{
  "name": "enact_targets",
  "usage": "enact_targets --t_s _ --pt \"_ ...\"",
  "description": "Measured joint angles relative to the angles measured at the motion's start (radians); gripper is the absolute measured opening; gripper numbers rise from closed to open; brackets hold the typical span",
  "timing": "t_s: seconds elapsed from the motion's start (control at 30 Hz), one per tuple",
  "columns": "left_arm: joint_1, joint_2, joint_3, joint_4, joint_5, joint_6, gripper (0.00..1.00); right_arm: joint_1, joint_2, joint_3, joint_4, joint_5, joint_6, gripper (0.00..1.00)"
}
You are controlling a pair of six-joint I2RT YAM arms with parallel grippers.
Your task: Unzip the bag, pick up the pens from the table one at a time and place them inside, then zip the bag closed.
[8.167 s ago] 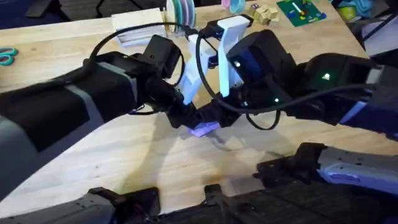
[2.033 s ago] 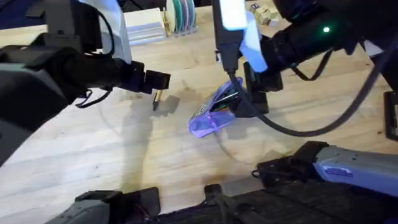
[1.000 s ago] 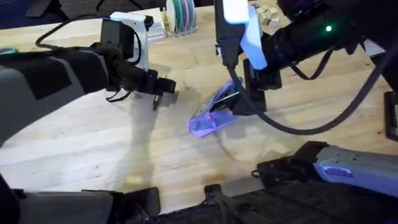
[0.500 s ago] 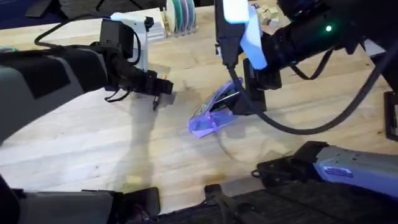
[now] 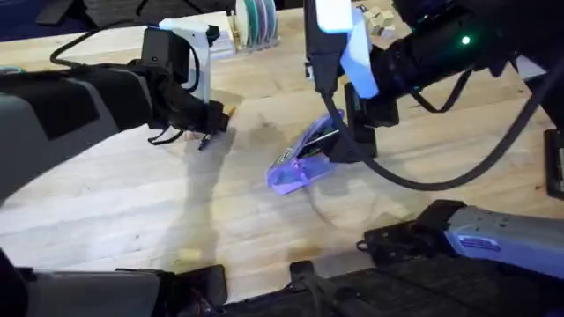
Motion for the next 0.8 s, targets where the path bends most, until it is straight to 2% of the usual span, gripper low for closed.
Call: enact_targets --t_s 0.33,0.57,0.8 --pt "0.000 0.000 0.002 0.006 0.000 0.000 0.042 0.000 -0.007 0.000 0.000 0.000 0.013 0.998" --pt "0.000 -0.011 0.035 0.003 0.002 0.000 0.043 0.000 -0.100 0.000 -0.010 0.000 0.135 0.998" --pt "-0.013 -0.137 0.063 0.068 0.087 -0.001 0.043 0.000 -0.217 0.000 -0.079 -0.001 0.222 0.997"
